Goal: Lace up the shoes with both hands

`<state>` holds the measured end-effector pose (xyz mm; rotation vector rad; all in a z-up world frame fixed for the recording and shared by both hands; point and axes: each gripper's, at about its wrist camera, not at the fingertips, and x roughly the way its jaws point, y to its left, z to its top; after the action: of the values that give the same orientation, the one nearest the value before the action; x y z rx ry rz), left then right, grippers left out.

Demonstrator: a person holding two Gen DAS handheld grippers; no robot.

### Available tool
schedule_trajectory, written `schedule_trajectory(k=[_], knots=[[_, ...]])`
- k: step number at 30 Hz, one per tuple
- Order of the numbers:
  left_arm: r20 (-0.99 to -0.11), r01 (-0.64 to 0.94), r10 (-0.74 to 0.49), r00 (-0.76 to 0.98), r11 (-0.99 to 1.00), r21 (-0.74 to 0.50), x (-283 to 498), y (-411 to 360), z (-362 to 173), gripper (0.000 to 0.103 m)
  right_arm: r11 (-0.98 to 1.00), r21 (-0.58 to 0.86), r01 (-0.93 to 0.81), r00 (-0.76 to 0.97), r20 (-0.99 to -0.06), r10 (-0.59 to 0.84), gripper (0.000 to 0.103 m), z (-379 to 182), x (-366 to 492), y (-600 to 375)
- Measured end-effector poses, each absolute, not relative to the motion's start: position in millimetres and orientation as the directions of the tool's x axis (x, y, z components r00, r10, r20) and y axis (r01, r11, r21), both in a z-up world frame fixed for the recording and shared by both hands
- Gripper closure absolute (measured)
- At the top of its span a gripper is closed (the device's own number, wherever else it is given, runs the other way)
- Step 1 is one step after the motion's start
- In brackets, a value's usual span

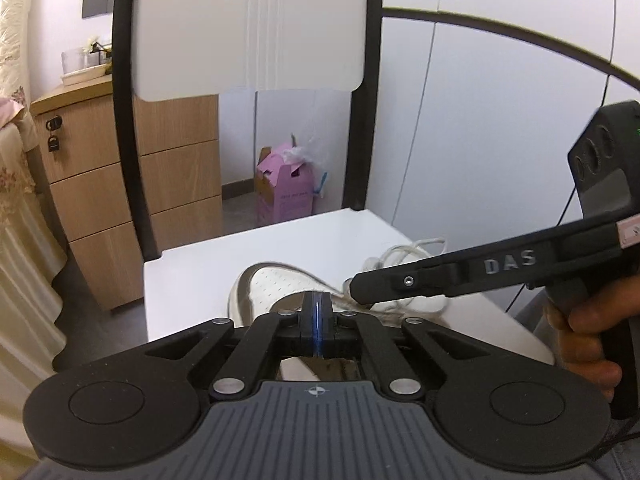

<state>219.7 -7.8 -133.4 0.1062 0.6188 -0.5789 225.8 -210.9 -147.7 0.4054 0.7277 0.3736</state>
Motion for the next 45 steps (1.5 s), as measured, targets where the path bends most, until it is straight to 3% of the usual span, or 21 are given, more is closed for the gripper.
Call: schedule_trajectory(k=[3, 6, 10, 13, 15, 19, 25, 30, 37, 38, 45], knots=[[-0.563, 0.548, -0.493, 0.664, 0.833, -0.083, 223, -10, -134, 0.101, 0.859, 0.461, -0.222, 0.716, -0.522, 0.465, 0.065, -138, 216, -212], [-0.555, 0.545, -0.496, 0.668, 0.834, -0.089, 223, -11, -133, 0.101, 0.844, 0.478, -0.242, 0.745, -0.466, 0.477, 0.043, -131, 210, -218], [-0.561, 0.533, -0.481, 0.674, 0.842, -0.083, 225, -10, -134, 0.100, 0.861, 0.468, -0.199, 0.800, -0.430, 0.419, 0.041, -130, 205, -232], [-0.566, 0.502, -0.464, 0.681, 0.859, -0.101, 227, -6, -133, 0.099, 0.929, 0.352, -0.117, 0.840, -0.464, 0.281, 0.041, -139, 212, -236], [-0.575, 0.466, -0.444, 0.687, 0.877, -0.120, 229, -3, -133, 0.089, 0.975, 0.217, -0.048, 0.844, -0.514, 0.156, 0.041, -154, 228, -235], [-0.567, 0.388, -0.403, 0.719, 0.909, -0.153, 228, 4, -130, 0.051, 0.997, 0.081, 0.013, 0.805, -0.592, 0.038, 0.041, -184, 266, -237], [-0.564, 0.284, -0.347, 0.749, 0.938, -0.199, 222, 12, -125, 0.034, 0.999, 0.030, 0.015, 0.774, -0.633, 0.007, 0.036, -201, 289, -235], [-0.568, 0.224, -0.295, 0.768, 0.955, -0.193, 216, 14, -123, 0.029, 1.000, -0.005, -0.003, 0.771, -0.637, -0.001, 0.027, -210, 295, -231], [-0.576, 0.179, -0.274, 0.770, 0.960, -0.216, 216, 17, -121, 0.027, 0.999, -0.036, 0.000, 0.772, -0.635, -0.023, 0.007, -218, 302, -224], [-0.578, 0.173, -0.271, 0.770, 0.960, -0.219, 218, 17, -122, 0.027, 0.999, -0.041, 0.010, 0.769, -0.638, -0.033, 0.000, -219, 303, -223], [-0.595, 0.126, -0.267, 0.758, 0.955, -0.268, 228, 22, -124, 0.027, 0.999, -0.016, 0.039, 0.762, -0.647, -0.040, 0.000, -221, 303, -223]])
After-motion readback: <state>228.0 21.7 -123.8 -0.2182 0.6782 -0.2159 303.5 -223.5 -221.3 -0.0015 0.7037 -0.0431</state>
